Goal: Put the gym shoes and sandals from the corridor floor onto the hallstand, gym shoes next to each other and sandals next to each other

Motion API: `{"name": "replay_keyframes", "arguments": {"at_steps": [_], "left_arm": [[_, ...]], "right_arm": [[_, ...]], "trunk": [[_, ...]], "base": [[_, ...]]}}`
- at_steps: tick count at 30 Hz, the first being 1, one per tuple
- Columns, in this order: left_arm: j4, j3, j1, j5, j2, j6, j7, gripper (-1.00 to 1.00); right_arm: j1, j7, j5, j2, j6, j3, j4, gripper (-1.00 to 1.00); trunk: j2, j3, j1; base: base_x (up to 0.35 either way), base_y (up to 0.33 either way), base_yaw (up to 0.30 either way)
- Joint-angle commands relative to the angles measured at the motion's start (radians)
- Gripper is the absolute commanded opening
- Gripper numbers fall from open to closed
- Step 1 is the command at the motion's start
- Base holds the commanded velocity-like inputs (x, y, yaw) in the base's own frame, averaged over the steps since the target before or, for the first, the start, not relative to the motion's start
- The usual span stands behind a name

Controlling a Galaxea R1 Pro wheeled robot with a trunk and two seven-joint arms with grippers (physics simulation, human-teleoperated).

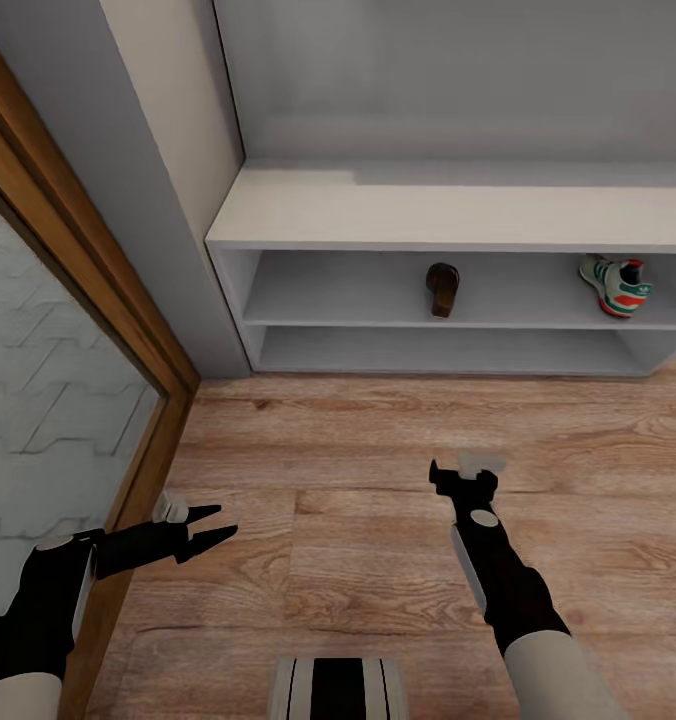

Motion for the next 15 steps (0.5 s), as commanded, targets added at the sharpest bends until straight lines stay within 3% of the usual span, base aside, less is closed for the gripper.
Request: {"name": "replay_keyframes", "arguments": {"at_steps": [1, 5, 15], "left_arm": [[-0.001, 0.002, -0.001, -0.007, -0.001, 0.011, -0.007, 1.00], [-0.001, 0.002, -0.001, -0.007, -0.001, 0.011, -0.007, 1.00], [-0.001, 0.002, -0.001, -0.008, -0.001, 0.011, -0.006, 1.00]], "right_arm": [[0.004, -0.001, 0.010, 0.001, -0.012, -0.002, 0.000, 1.00], [0.039, 0.000, 0.010, -0.001, -0.072, -0.002, 0.002, 1.00], [0.089, -0.002, 0.010, -0.002, -0.085, -0.002, -0.001, 1.00]], "trunk": [[0.000, -0.001, 0.000], [0.000, -0.001, 0.000], [0.000, -0.001, 0.000]], "base": [[-0.003, 0.000, 0.000], [-0.001, 0.000, 0.000], [0.000, 0.000, 0.000]]}}
